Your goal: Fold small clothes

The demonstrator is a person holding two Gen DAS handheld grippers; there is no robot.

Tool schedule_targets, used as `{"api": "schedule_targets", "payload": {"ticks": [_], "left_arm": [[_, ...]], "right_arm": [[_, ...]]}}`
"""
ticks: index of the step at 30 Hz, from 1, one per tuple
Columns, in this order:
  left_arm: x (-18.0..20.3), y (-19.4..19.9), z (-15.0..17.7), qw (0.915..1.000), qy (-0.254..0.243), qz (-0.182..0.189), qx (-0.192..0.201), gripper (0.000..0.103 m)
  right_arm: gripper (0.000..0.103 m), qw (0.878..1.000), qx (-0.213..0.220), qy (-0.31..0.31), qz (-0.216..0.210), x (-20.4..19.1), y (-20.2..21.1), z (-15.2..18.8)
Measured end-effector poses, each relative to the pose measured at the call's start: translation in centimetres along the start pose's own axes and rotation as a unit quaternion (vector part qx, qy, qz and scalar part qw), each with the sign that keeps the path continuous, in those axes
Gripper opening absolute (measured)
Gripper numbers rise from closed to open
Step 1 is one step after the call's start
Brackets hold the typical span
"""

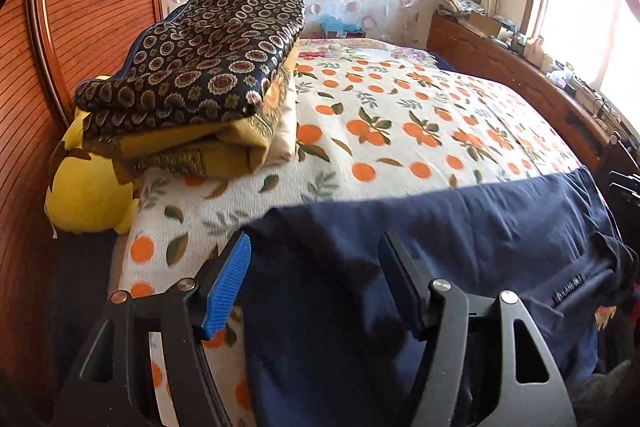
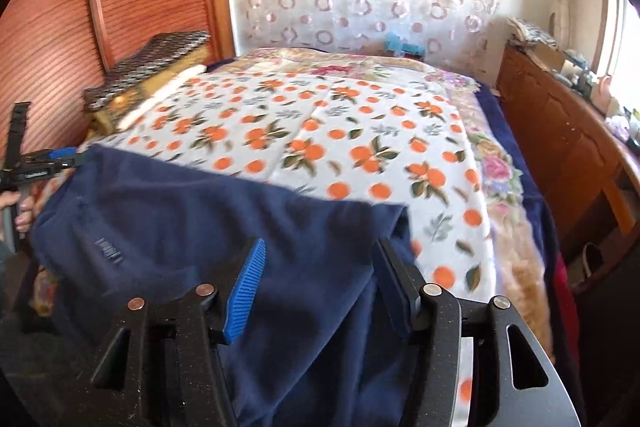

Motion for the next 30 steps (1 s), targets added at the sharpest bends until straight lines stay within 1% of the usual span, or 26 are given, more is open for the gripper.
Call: {"api": "schedule_targets", "payload": {"ticks": [3, 6, 8, 10, 13, 14, 16, 17, 19, 22, 30], "left_arm": [[-0.3, -1.4, -0.5, 0.9999, 0.0, -0.002, -0.013, 0.067], [-0.6, -2.3, -0.7, 0.9997, -0.003, -0.01, -0.02, 0.067], [-0.7, -2.8, -0.6, 0.9996, 0.0, -0.007, -0.029, 0.067], [-0.6, -3.2, -0.3, 0.9992, 0.003, 0.003, -0.041, 0.067], [-0.5, -3.5, -0.1, 0.999, 0.002, 0.006, -0.045, 0.067], [-0.5, -3.5, 0.0, 0.9989, 0.003, 0.007, -0.047, 0.067], [-0.6, -3.5, 0.1, 0.9988, 0.004, 0.007, -0.048, 0.067], [-0.6, -3.6, 0.1, 0.9989, 0.004, 0.007, -0.047, 0.068], [-0.6, -3.8, 0.0, 0.999, -0.001, 0.004, -0.044, 0.068], [-0.5, -4.2, -0.2, 0.999, -0.008, 0.004, -0.043, 0.07], [-0.7, -4.5, -0.6, 0.9986, -0.017, 0.021, -0.045, 0.07]], "right_arm": [[0.062, 1.0, -0.008, -0.012, 0.005, 1.3, -1.9, -0.3], [0.062, 0.999, -0.027, -0.025, 0.021, 2.8, -3.7, -0.3], [0.062, 0.998, -0.041, -0.042, 0.032, 3.9, -4.9, 0.0], [0.062, 0.997, -0.048, -0.054, 0.02, 4.2, -5.8, 0.1], [0.062, 0.997, -0.055, -0.061, 0.011, 4.2, -6.7, 0.6], [0.063, 0.996, -0.057, -0.062, 0.009, 4.2, -7.0, 0.7], [0.066, 0.997, -0.045, -0.055, 0.011, 4.1, -7.1, 0.8], [0.07, 0.998, -0.039, -0.051, 0.014, 4.0, -7.1, 0.9], [0.073, 0.998, -0.028, -0.055, 0.021, 5.0, -7.0, 0.6], [0.073, 0.998, -0.026, -0.054, 0.02, 5.3, -7.0, 0.9], [0.073, 0.998, -0.023, -0.053, 0.022, 5.3, -7.0, 1.2]]}}
Point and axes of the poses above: each gripper's, at about its wrist camera, not at the fingertips, and y roughly against the way its jaws point, x to its right, z to its underside, the point moved 10 cm from there along -y, roughly the way its jaws point, and after that the axes turned 13 degrees about -z, right-handed, at the moved point
